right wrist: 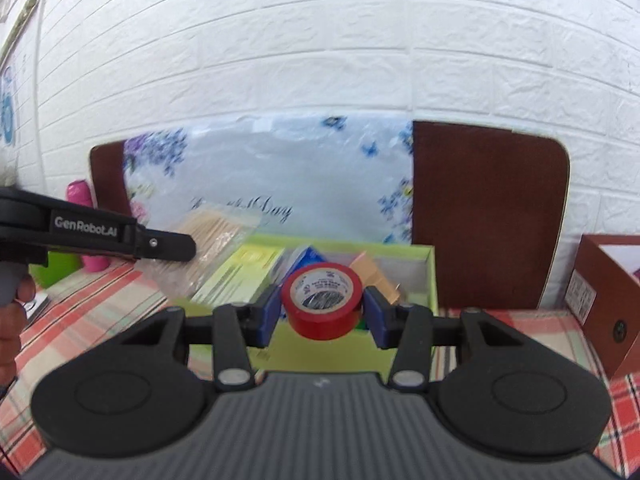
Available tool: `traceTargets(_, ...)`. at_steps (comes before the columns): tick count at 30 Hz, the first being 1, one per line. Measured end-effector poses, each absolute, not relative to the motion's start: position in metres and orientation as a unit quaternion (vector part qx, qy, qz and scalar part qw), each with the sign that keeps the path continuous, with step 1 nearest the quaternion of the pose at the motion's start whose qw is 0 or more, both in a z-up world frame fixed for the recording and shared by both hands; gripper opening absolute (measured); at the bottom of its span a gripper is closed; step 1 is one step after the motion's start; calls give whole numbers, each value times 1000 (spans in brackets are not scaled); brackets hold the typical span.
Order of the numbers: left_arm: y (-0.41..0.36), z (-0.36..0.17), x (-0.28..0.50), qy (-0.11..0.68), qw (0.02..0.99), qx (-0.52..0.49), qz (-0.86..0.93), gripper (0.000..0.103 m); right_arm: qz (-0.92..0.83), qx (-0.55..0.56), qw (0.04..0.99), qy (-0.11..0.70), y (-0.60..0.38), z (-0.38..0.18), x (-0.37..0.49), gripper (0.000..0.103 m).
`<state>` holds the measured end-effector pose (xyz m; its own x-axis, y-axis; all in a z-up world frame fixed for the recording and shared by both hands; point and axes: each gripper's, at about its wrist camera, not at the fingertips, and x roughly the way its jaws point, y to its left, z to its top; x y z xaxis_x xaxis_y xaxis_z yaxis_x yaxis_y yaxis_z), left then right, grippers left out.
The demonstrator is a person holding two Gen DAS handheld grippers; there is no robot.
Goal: Organize objects
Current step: 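Carry swab packet and red tape into the green box and release both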
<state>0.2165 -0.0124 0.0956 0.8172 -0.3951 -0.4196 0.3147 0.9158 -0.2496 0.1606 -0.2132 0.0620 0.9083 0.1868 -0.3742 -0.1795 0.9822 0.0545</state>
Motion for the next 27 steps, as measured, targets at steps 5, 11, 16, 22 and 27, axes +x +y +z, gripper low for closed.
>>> traceTargets(5, -27, 103, 257, 231, 950, -81, -192, 14, 78, -1, 982, 172, -221, 64, 202, 44)
traceTargets(11, -35, 85, 293, 234, 949, -83, -192, 14, 74, -10, 982, 171, -221, 46, 250, 44)
traceTargets(16, -20, 58, 290, 221, 955, -84, -178, 78, 79, -35, 981, 175, -215, 21, 259, 86)
traceTargets(22, -2, 51, 276, 229, 957, -86, -157, 78, 61, -27, 981, 184, -217, 6, 241, 101)
traceTargets(27, 1, 66, 247, 220, 961, -81, -146, 80, 49, -14, 980, 192, -221, 16, 221, 103)
